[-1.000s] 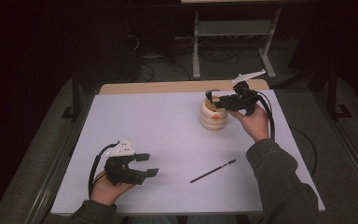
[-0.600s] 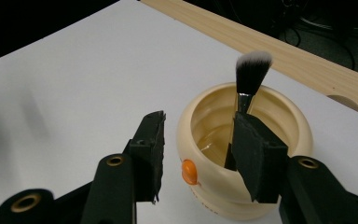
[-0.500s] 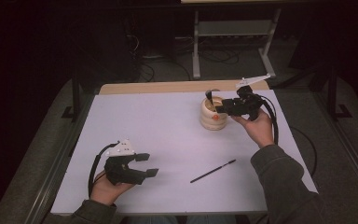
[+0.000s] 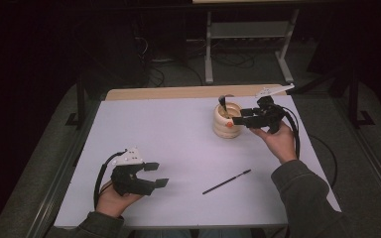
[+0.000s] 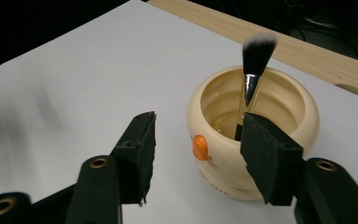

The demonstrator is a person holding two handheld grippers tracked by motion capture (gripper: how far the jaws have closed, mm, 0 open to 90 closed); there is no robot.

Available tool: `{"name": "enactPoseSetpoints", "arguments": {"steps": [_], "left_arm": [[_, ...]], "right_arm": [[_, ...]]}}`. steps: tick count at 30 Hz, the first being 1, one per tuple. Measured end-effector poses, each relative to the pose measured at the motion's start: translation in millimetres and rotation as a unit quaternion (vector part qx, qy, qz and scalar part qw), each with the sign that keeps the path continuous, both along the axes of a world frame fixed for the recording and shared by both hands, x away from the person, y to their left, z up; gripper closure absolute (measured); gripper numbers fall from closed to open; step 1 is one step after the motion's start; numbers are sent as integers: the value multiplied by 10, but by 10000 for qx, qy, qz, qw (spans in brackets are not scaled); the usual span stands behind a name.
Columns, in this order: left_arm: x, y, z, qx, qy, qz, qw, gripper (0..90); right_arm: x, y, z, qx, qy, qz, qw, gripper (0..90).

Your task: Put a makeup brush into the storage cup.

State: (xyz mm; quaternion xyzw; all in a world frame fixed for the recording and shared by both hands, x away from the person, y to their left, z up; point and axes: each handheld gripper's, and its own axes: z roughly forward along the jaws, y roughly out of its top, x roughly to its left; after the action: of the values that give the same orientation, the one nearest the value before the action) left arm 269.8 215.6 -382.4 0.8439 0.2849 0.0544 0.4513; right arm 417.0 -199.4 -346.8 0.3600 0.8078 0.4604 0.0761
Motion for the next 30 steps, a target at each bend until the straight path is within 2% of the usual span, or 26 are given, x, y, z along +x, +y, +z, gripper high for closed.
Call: {"name": "enactPoseSetpoints", "arguments": {"steps": [8, 14, 17, 30], "left_arm": [[-2, -7, -5, 10, -18, 3, 10000, 316], [-3, -4, -6, -12, -24, 24, 10000, 314], [-1, -13, -12, -16, -1, 33, 10000, 309], [8, -74, -26, 51, 22, -35, 10000, 309]], "right_arm": [[-91, -15, -32, -78, 10, -10, 10000, 386], [-176, -38, -28, -23, -105, 99, 9999, 368], [-206, -30, -46, -72, -138, 118, 9998, 348], [-287, -40, -108, -95, -103, 187, 9997, 332]]}}
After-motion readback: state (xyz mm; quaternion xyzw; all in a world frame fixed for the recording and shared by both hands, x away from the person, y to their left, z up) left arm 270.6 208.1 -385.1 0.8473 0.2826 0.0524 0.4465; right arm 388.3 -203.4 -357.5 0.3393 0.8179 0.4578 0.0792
